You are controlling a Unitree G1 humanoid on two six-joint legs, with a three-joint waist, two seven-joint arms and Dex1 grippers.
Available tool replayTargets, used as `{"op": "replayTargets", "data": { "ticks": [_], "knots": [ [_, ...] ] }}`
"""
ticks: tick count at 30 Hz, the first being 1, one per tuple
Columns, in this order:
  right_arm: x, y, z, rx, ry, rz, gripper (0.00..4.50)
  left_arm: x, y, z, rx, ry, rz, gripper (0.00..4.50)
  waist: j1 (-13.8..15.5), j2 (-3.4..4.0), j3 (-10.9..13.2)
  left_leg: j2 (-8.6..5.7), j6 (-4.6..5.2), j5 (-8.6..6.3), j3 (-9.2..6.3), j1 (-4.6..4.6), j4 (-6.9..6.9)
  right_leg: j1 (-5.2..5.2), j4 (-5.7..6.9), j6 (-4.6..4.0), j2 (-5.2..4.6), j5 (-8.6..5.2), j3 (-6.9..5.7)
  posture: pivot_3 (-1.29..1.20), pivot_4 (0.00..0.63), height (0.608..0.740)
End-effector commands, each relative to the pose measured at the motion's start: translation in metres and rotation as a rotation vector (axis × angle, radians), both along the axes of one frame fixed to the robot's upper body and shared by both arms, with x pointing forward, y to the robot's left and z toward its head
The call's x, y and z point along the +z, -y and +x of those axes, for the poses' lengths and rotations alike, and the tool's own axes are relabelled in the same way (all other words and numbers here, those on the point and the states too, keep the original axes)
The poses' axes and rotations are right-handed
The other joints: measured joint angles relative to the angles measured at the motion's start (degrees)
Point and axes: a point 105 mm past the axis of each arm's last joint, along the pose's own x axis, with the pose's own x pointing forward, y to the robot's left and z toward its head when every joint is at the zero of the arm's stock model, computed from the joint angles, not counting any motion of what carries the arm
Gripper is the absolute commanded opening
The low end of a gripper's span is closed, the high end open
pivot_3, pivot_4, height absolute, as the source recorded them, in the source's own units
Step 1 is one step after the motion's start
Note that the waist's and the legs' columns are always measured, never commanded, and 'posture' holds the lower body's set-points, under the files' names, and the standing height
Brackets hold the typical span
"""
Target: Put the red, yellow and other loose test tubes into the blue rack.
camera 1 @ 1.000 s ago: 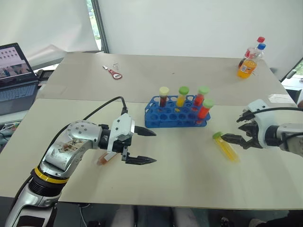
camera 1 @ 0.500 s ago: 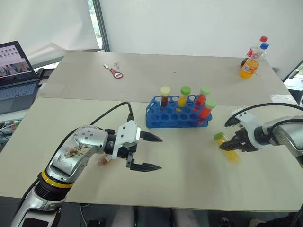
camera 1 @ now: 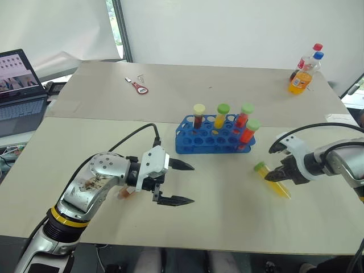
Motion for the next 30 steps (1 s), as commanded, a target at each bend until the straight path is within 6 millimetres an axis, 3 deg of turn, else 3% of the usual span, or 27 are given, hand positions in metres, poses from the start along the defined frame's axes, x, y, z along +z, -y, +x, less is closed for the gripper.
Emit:
{"op": "replayTargets", "data": {
  "ticks": [1,3,6,9,12,16,22,30],
  "knots": [
    [0.037,-0.027,-0.003,0.114,0.192,0.123,0.87,0.014,-0.006,0.007,0.052,0.027,-0.051,4.5,0.03,0.0,0.0,0.0,0.0,0.0,-0.07,0.0,-0.01,0.0,0.01,0.0,0.0,0.0,0.0,0.0,0.15,0.706],
    [0.046,-0.038,-0.004,0.129,0.271,0.182,0.87,0.017,-0.011,0.012,0.088,0.017,-0.072,4.5,0.0,0.0,0.0,0.0,0.0,0.0,-0.2,0.0,0.0,0.05,0.0,0.0,0.01,0.0,-0.06,0.0,0.15,0.706],
    [0.07,-0.062,0.002,0.136,0.557,0.353,0.86,0.021,-0.02,0.019,0.145,0.011,-0.08,4.5,-0.05,-0.05,-0.02,0.01,0.0,0.0,-0.28,0.01,0.03,0.09,0.05,0.0,0.03,0.0,-0.1,0.0,0.15,0.706],
    [0.087,-0.072,0.007,0.081,0.77,0.487,0.86,0.024,-0.026,0.026,0.187,0.013,-0.092,4.5,-0.05,-0.03,-0.01,-0.02,-0.01,0.01,-0.34,-0.03,0.11,0.04,0.13,0.01,0.02,0.01,-0.13,0.0,0.15,0.706],
    [0.094,-0.074,0.018,-0.038,0.976,0.515,0.86,0.027,-0.027,0.032,0.216,0.027,-0.105,4.5,0.15,-0.03,-0.02,-0.07,-0.04,0.03,-0.37,-0.01,0.08,0.05,0.24,0.01,-0.03,0.01,-0.15,0.0,0.15,0.706],
    [0.09,-0.09,0.029,-0.113,1.159,0.509,0.86,0.028,-0.028,0.037,0.231,0.024,-0.114,4.5,-0.05,-0.03,-0.02,-0.09,-0.11,0.07,-0.33,0.01,0.09,0.03,0.38,0.01,-0.04,0.01,-0.15,0.0,0.15,0.706],
    [0.063,-0.111,0.045,-0.169,1.227,0.515,0.86,0.038,-0.026,0.041,0.252,0.027,-0.143,4.5,-0.42,-0.02,-0.02,-0.09,-0.25,0.15,-0.17,0.04,0.03,-0.04,0.5,-0.01,0.02,0.01,-0.15,0.0,0.15,0.706],
    [0.05,-0.113,0.057,-0.215,1.279,0.474,0.86,0.045,-0.025,0.041,0.272,0.043,-0.144,4.5,-0.39,-0.02,-0.02,-0.08,-0.26,0.16,-0.23,0.04,0.04,-0.03,0.78,-0.01,0.01,0.01,-0.15,0.0,0.15,0.706]
  ]
}}
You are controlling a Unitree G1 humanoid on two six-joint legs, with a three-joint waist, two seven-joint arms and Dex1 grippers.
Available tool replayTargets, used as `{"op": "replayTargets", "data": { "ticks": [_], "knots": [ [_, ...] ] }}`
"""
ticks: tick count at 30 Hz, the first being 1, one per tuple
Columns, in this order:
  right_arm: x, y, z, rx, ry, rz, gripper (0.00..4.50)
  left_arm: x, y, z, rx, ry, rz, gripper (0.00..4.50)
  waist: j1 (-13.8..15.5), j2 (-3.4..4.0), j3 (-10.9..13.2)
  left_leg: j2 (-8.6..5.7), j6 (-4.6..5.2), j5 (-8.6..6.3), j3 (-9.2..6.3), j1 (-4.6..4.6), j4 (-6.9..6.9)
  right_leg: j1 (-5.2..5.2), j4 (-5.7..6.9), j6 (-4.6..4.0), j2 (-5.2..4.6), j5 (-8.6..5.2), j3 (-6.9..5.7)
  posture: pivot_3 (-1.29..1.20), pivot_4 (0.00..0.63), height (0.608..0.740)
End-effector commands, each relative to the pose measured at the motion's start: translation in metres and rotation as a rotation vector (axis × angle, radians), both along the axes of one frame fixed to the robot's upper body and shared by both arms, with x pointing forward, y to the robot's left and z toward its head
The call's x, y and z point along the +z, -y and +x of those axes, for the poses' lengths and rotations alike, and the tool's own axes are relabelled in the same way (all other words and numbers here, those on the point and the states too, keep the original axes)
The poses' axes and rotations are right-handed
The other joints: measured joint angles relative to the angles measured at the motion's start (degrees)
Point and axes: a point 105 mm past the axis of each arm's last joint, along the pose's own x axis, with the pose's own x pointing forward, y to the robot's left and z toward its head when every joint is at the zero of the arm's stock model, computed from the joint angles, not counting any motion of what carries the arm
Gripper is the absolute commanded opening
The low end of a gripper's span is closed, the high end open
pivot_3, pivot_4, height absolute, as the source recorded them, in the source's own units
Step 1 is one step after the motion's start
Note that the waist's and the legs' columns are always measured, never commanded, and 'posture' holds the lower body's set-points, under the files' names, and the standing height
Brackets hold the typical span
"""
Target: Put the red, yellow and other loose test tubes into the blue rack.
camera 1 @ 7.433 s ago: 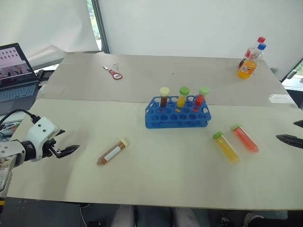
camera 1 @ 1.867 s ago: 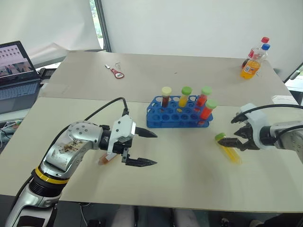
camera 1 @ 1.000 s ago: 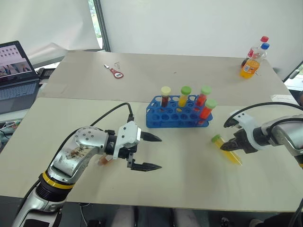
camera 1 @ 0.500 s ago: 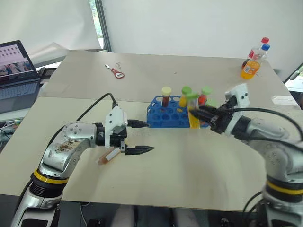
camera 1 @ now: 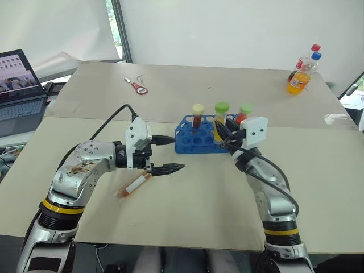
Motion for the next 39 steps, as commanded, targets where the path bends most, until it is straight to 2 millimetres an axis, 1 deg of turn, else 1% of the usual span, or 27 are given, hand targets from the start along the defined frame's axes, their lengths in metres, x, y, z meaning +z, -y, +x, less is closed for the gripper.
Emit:
{"op": "replayTargets", "data": {
  "ticks": [1,4,12,19,25,31,34,36,39],
  "knots": [
    [0.018,0.001,-0.001,-0.026,0.095,0.011,0.86,0.018,0.003,-0.004,-0.012,0.057,-0.022,4.5,-0.07,0.0,0.0,0.0,0.0,0.0,-0.01,0.0,-0.01,0.0,0.0,0.0,0.0,0.0,0.0,0.0,0.15,0.706],
    [0.019,0.004,-0.001,-0.052,0.111,0.019,0.86,0.018,0.003,-0.004,-0.006,0.057,-0.02,4.5,-0.15,0.0,0.0,0.01,0.0,0.0,-0.05,0.02,-0.02,-0.01,0.02,0.0,0.01,0.0,0.0,0.0,0.15,0.706],
    [0.004,-0.003,0.005,-0.052,0.093,-0.009,0.86,0.019,0.003,-0.003,0.011,0.062,-0.019,4.5,-0.14,0.0,0.0,0.01,0.0,0.0,-0.11,0.04,-0.01,0.02,0.02,0.0,0.01,0.0,0.0,0.0,0.15,0.706],
    [-0.004,-0.005,0.003,-0.064,0.094,-0.007,0.86,0.021,0.001,-0.002,0.044,0.042,-0.044,4.5,-0.22,0.0,0.0,0.02,0.0,0.0,-0.13,0.09,-0.01,0.04,0.03,0.0,0.01,0.0,0.01,0.0,0.15,0.706],
    [-0.001,-0.009,-0.002,-0.056,0.116,-0.03,0.86,0.022,0.0,-0.002,0.053,0.036,-0.044,4.5,-0.23,0.0,0.0,0.01,0.0,0.0,-0.15,0.11,-0.01,0.04,0.05,0.0,0.01,0.0,0.01,0.0,0.15,0.706],
    [-0.003,-0.009,-0.003,-0.065,0.132,-0.063,0.85,0.022,0.002,-0.003,0.054,0.037,-0.044,4.5,-0.21,0.0,0.0,0.01,-0.01,0.0,-0.15,0.11,-0.01,0.04,0.04,0.0,0.01,0.0,0.01,0.0,0.15,0.706],
    [-0.004,-0.009,-0.003,-0.078,0.126,-0.047,0.85,0.022,0.002,-0.002,0.056,0.038,-0.042,4.5,-0.21,0.0,0.0,0.01,0.0,0.0,-0.14,0.11,-0.02,0.04,0.05,0.0,0.01,0.0,0.01,0.0,0.15,0.706],
    [-0.007,-0.007,-0.001,-0.096,0.108,-0.005,0.85,0.022,0.003,-0.002,0.058,0.039,-0.043,4.5,-0.21,0.0,0.0,0.01,0.0,0.0,-0.14,0.11,-0.02,0.04,0.04,0.0,0.01,0.0,0.01,0.0,0.15,0.706],
    [-0.013,0.001,0.002,-0.148,0.067,0.091,0.85,0.022,0.004,-0.001,0.065,0.044,-0.046,4.5,-0.23,0.0,0.0,0.02,-0.01,0.0,-0.15,0.11,-0.02,0.04,0.04,0.0,0.01,0.0,0.01,0.0,0.15,0.706]
  ]
}}
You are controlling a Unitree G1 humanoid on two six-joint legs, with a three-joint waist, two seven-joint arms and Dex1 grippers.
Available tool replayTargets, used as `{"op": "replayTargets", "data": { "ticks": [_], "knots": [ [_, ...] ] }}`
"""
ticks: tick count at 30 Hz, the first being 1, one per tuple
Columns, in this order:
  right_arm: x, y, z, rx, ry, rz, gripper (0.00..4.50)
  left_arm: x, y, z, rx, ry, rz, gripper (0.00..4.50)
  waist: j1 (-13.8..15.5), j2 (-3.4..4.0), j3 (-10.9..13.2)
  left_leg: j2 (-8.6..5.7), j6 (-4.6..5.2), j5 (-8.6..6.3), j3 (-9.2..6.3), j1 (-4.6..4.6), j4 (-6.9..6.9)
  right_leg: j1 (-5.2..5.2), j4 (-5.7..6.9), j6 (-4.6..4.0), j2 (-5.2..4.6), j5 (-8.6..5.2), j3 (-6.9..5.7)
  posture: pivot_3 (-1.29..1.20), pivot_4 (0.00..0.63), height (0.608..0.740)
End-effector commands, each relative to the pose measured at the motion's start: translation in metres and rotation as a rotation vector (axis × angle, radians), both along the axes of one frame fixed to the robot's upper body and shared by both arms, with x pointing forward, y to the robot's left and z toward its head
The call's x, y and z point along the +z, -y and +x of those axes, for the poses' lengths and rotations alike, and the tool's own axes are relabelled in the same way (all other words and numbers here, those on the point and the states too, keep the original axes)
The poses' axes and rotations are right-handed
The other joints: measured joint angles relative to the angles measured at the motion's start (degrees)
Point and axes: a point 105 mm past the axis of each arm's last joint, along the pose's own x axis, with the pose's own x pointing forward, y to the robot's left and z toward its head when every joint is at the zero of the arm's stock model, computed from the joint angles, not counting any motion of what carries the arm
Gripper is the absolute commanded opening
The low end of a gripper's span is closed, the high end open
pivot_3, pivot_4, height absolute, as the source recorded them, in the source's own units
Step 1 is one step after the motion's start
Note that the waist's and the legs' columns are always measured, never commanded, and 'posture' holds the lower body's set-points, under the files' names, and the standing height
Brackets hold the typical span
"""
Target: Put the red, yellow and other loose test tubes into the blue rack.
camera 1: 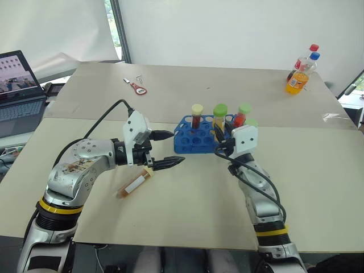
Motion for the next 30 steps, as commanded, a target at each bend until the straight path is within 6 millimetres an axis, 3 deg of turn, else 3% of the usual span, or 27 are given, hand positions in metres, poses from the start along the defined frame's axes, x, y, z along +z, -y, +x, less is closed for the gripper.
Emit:
{"op": "replayTargets", "data": {
  "ticks": [1,8,10,17,23,30],
  "knots": [
    [0.0,0.011,0.001,-0.054,-0.002,0.106,0.85,0.015,0.005,-0.004,-0.014,0.065,-0.02,4.5,0.0,0.0,0.0,0.0,0.0,0.0,0.0,0.0,0.0,0.0,0.0,0.0,0.0,0.0,0.0,0.0,0.15,0.706],
    [-0.004,0.011,-0.002,-0.042,-0.003,0.105,0.85,0.017,0.005,0.0,0.018,0.072,-0.031,4.5,0.21,0.0,0.0,-0.02,-0.01,0.01,0.0,0.0,0.0,0.01,0.0,0.0,-0.02,0.0,0.0,0.0,0.15,0.706],
    [-0.003,0.012,-0.003,-0.043,-0.002,0.12,1.88,0.017,0.004,0.001,0.031,0.073,-0.027,4.5,0.2,0.0,0.0,-0.01,-0.01,0.01,0.0,0.0,0.0,0.01,0.0,0.0,-0.02,0.0,0.0,0.0,0.15,0.706],
    [-0.003,0.016,-0.01,-0.036,-0.008,0.062,4.33,0.013,-0.011,0.004,0.114,0.057,0.104,4.5,-0.04,0.0,0.0,0.0,-0.01,0.0,-0.02,0.0,-0.04,-0.02,0.0,0.0,0.0,0.0,0.0,0.0,0.15,0.706],
    [-0.003,0.027,-0.037,0.072,-0.056,-0.045,4.42,0.015,-0.036,-0.003,0.188,-0.052,0.311,4.5,0.2,0.01,0.01,-0.02,0.0,0.0,-0.04,-0.03,-0.05,0.0,-0.03,0.0,-0.01,0.0,0.0,0.0,0.15,0.706],
    [0.008,0.005,-0.092,0.591,-0.235,-0.266,4.42,-0.004,-0.062,-0.027,0.236,-0.354,0.535,4.5,0.17,0.0,0.08,0.0,0.03,-0.02,-0.03,0.11,-0.06,0.12,-0.33,0.01,0.03,-0.02,0.0,0.0,0.15,0.706]
  ]
}}
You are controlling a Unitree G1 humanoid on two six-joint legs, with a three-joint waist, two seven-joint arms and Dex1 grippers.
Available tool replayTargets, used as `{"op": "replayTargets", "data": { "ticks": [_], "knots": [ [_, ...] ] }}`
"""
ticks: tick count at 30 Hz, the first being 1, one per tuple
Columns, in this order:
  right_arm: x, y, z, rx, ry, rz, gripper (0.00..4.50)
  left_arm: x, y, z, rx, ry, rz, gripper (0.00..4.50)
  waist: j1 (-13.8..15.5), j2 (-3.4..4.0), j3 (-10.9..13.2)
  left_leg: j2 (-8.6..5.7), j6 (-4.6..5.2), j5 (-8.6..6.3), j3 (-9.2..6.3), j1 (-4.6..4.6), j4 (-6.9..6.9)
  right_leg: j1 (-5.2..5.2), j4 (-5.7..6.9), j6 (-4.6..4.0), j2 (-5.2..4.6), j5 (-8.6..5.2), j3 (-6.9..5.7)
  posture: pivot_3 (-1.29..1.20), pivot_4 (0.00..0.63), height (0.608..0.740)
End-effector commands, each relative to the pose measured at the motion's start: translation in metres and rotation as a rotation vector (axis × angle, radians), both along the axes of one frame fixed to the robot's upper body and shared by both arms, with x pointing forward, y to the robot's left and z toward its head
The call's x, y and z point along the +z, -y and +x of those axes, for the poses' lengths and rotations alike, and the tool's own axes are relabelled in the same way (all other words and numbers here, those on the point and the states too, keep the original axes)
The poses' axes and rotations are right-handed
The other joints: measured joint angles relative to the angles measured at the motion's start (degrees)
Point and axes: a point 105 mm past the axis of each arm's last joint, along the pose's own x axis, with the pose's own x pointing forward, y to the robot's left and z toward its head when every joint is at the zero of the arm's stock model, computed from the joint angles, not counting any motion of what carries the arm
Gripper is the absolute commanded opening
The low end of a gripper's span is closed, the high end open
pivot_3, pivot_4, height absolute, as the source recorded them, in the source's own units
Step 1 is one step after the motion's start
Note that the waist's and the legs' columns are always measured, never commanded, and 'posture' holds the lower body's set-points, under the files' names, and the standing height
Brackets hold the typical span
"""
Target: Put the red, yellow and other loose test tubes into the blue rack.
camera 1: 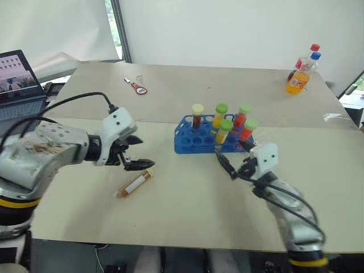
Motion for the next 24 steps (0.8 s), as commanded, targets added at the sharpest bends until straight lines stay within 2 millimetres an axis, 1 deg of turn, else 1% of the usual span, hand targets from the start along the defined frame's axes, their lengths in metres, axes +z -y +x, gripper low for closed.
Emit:
{"op": "replayTargets", "data": {
  "ticks": [1,4,6,8,11,15,19,21,24],
  "knots": [
    [0.02,-0.02,-0.029,0.268,-0.031,-0.046,4.42,-0.012,0.002,-0.012,-0.009,-0.098,0.06,4.5,0.04,-0.01,0.0,0.02,0.0,0.0,0.01,0.08,-0.01,0.06,-0.01,-0.02,0.02,-0.01,0.01,0.0,0.15,0.706],
    [0.024,-0.024,-0.043,0.392,-0.088,-0.095,4.42,-0.025,-0.001,-0.013,0.009,-0.136,0.122,4.5,0.18,-0.06,0.03,0.07,0.0,0.0,0.02,0.11,-0.01,0.09,0.0,-0.06,0.13,-0.04,0.01,0.0,0.15,0.706],
    [0.028,-0.025,-0.05,0.468,-0.125,-0.132,4.42,-0.037,-0.003,-0.01,0.034,-0.183,0.154,4.5,0.23,-0.09,0.03,0.06,0.0,0.0,0.03,0.11,-0.01,0.1,0.0,-0.06,0.12,-0.04,0.02,0.0,0.15,0.706],
    [0.034,-0.027,-0.058,0.537,-0.151,-0.168,4.42,-0.046,-0.009,-0.003,0.059,-0.195,0.195,4.5,0.39,-0.1,0.04,0.03,0.0,0.0,0.03,0.1,0.01,0.09,-0.01,-0.06,0.09,-0.04,0.05,0.0,0.15,0.706],
    [0.04,-0.029,-0.062,0.582,-0.172,-0.189,4.42,-0.052,-0.015,0.005,0.078,-0.198,0.229,4.5,0.43,-0.23,0.08,0.02,0.0,0.0,0.03,0.09,0.01,0.09,-0.03,-0.06,0.09,-0.04,0.05,0.0,0.15,0.706],
    [0.048,-0.028,-0.063,0.595,-0.18,-0.186,4.42,-0.058,-0.014,0.014,0.092,-0.209,0.266,4.5,0.64,-0.28,0.1,0.01,0.0,0.0,0.02,0.0,0.03,0.07,-0.08,-0.06,0.08,-0.03,0.03,0.0,0.15,0.706],
    [0.051,-0.027,-0.061,0.577,-0.189,-0.166,4.42,-0.06,-0.001,0.026,0.104,-0.197,0.246,4.5,0.99,-0.29,0.1,-0.04,0.01,0.0,0.02,-0.09,0.07,0.03,-0.11,-0.06,0.01,-0.03,0.02,0.0,0.15,0.706],
    [0.051,-0.026,-0.061,0.571,-0.194,-0.162,4.42,-0.062,0.004,0.028,0.1,-0.195,0.246,4.5,1.02,-0.29,0.1,-0.03,0.01,0.0,0.0,-0.13,0.1,0.01,-0.1,-0.06,0.02,-0.03,0.02,0.0,0.15,0.706],
    [0.051,-0.025,-0.063,0.568,-0.202,-0.162,4.42,-0.065,0.004,0.026,0.105,-0.22,0.252,4.5,0.93,-0.29,0.1,-0.03,0.01,0.0,-0.04,-0.17,0.11,-0.06,-0.06,-0.06,0.02,-0.03,0.01,0.0,0.15,0.706]
  ]
}}
